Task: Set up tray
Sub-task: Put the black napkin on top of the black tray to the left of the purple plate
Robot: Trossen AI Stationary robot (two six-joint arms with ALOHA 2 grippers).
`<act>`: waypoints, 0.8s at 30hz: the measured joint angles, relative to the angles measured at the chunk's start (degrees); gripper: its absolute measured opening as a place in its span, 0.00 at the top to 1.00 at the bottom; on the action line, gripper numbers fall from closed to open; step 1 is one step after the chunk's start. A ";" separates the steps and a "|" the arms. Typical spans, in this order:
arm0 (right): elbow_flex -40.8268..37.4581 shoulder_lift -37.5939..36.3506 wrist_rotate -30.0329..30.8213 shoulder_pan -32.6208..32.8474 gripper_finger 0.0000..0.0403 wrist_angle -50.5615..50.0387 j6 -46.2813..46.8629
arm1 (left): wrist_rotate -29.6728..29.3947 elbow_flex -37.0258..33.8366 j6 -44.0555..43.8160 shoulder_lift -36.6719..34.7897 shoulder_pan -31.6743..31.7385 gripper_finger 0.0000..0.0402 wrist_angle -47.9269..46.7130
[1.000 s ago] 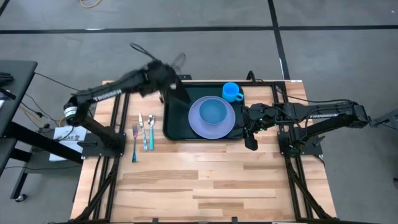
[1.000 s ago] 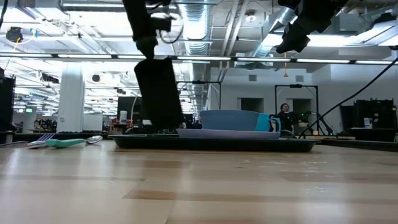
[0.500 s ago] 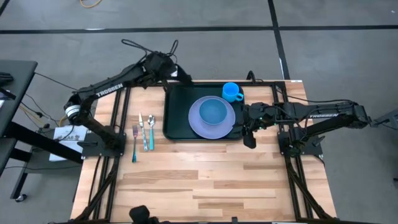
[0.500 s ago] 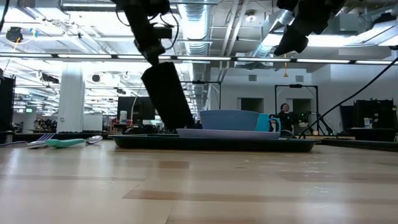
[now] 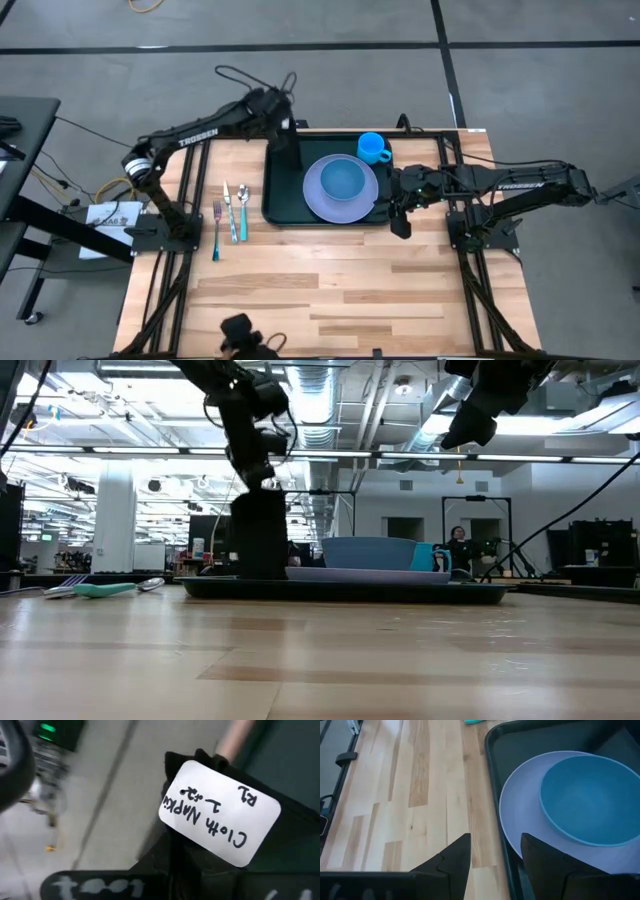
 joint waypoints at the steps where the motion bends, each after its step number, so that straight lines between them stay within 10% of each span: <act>1: 0.00 0.00 0.02 -0.13 0.59 0.00 -0.02 | -1.07 1.13 0.62 -0.02 0.60 1.00 0.76; 10: 0.00 0.11 0.22 -0.81 0.59 0.00 -0.06 | 2.91 8.51 1.90 -0.36 5.66 1.00 -0.10; 24: 0.00 0.11 0.06 -0.66 0.59 -0.11 -0.09 | 14.89 -13.87 -8.20 -0.21 1.11 1.00 6.13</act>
